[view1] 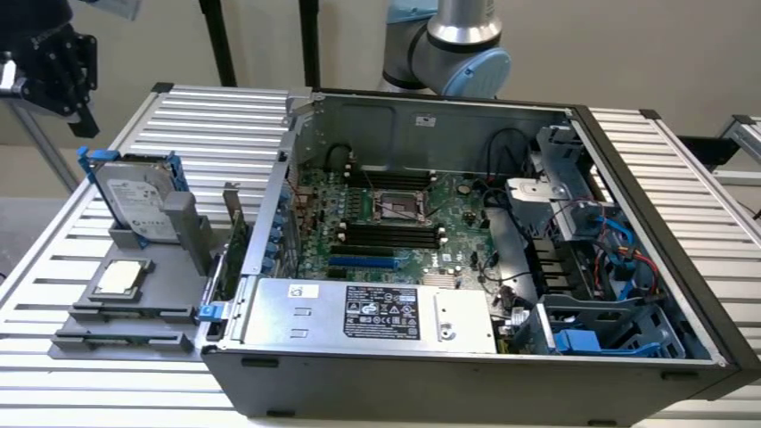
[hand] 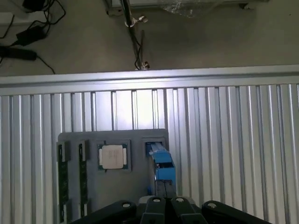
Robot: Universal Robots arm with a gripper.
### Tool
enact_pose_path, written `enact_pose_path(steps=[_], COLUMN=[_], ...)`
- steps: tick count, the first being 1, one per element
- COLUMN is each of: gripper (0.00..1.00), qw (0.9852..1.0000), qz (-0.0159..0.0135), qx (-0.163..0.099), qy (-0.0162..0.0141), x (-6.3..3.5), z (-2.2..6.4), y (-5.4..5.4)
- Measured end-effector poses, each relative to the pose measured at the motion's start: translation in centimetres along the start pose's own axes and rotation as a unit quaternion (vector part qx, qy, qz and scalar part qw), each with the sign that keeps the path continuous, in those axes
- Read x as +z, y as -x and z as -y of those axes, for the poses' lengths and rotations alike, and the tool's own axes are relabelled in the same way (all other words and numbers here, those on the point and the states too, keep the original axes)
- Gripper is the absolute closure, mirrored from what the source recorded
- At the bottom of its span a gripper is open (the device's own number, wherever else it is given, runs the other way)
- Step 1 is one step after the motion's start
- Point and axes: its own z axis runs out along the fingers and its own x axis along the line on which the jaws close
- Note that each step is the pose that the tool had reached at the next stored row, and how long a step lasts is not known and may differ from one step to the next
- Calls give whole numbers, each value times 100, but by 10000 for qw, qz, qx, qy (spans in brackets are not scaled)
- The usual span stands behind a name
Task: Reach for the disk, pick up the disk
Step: 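Pick up the disk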
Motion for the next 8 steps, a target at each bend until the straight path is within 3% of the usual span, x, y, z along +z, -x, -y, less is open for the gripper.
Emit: enact_pose_path(steps=[5,8], gripper=[89,89], qw=[9997,9997], qz=[-3,10], qx=[-232,-249], qy=[-46,-48], x=[8,8], z=[8,43], y=[1,2])
